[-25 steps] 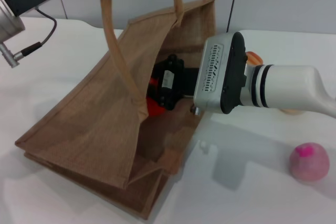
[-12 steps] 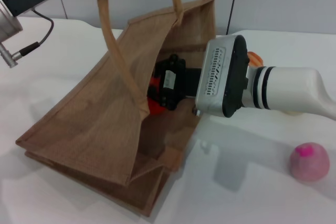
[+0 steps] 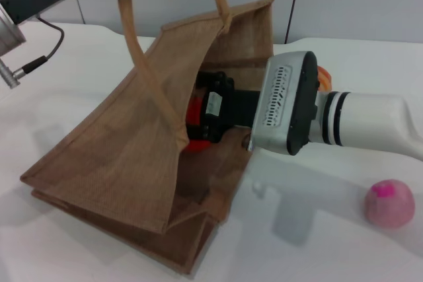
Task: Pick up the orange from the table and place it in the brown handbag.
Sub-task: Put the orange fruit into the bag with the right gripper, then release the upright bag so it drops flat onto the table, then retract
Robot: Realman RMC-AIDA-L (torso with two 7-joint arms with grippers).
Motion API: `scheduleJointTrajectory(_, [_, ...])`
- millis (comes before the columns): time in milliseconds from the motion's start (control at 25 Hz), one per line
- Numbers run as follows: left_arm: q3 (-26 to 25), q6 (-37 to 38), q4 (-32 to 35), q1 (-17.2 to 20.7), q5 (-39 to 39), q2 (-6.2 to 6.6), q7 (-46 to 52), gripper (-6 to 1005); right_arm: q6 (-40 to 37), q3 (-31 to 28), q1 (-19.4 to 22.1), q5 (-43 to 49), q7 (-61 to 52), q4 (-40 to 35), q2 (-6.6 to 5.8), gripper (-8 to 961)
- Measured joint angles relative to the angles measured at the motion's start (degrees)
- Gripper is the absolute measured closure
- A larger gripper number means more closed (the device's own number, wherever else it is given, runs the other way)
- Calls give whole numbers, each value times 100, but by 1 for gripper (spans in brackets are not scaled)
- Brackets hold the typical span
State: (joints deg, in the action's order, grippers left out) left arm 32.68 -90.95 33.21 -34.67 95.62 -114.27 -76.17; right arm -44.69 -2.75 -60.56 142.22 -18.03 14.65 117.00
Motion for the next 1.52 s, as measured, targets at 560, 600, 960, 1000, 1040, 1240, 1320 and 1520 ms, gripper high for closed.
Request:
scheduleJointTrajectory(560, [-7,236,-8,145,0,31,-3,877,-576,-125,407,5,-67,-130,-79,65])
scheduleJointTrajectory(600, [-7,251,-8,158,0,41,-3,877,-615,-150,457,-7,-72,-172,-81,65])
scheduleJointTrajectory(960, [-48,453,-355,171,23,180,-155,873,-2435,-887,1323,-21,-561,-1464,-90,66])
scheduleJointTrajectory(1000, [-48,493,-357,173,23,181,-165,869,-2553,-977,1379,-22,-673,-1630,-90,67])
scheduleJointTrajectory(1040, [-48,523,-358,174,21,182,-169,865,-2598,-1038,1413,-22,-733,-1721,-90,67])
scheduleJointTrajectory(1240, [-50,817,-539,173,7,199,-466,844,-2710,-1614,1664,-24,-809,-1939,-93,67])
scheduleJointTrajectory(1320, [-44,1022,-683,140,5,211,-671,836,-2851,-1911,1773,-26,-787,-1989,-95,67])
scheduleJointTrajectory(1520, [23,1620,-970,78,-1,212,-1208,815,-3249,-2465,1984,-35,-719,-2022,-98,68])
